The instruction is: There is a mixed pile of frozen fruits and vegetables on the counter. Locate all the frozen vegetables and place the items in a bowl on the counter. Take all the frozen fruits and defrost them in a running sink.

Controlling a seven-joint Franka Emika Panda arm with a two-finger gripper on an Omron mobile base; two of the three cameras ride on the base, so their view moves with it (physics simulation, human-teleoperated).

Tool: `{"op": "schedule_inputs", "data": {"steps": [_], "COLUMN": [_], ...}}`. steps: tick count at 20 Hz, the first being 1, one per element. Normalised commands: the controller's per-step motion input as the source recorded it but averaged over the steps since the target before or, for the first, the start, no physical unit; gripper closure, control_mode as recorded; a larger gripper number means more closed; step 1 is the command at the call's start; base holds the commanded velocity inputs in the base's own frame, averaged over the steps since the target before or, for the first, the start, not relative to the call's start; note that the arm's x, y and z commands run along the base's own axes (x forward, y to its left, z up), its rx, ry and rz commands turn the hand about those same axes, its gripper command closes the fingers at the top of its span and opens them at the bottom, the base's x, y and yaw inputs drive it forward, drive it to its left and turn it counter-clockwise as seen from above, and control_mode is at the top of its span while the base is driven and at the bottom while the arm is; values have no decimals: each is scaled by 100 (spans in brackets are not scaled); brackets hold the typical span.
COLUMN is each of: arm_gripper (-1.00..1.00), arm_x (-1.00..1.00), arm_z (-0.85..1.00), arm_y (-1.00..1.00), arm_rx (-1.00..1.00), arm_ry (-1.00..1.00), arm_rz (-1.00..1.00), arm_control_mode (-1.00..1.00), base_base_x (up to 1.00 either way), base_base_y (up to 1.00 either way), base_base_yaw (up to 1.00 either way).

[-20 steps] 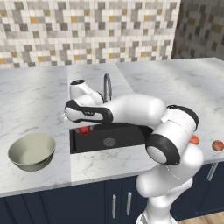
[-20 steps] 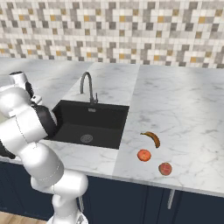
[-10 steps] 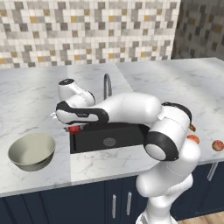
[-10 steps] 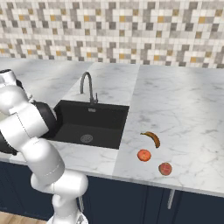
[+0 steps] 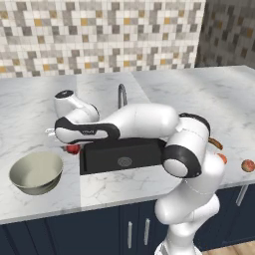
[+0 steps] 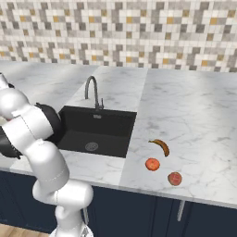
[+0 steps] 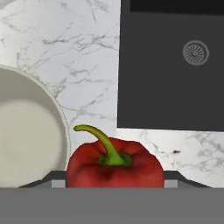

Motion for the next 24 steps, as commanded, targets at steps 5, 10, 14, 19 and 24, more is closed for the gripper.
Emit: {"op": "schedule_inputs", "data": {"steps": [5, 10, 14, 19, 24], "arm_gripper": [100, 100, 100, 100, 100], "arm_x": [-1, -1, 0, 4, 3], "arm_z": [0, 1, 0, -29, -29], "arm_y": [57, 51, 39, 29, 18], "arm_rx": [2, 1, -4, -1, 0], "arm_ry": [8, 7, 1, 7, 7], "arm_rz": [0, 0, 0, 5, 5], "arm_control_mode": [-100, -100, -100, -100, -100], "base_base_x": [0, 0, 0, 0, 0], "base_base_y": [0, 0, 0, 0, 0], "base_base_yaw": [0, 0, 0, 0, 0]}}
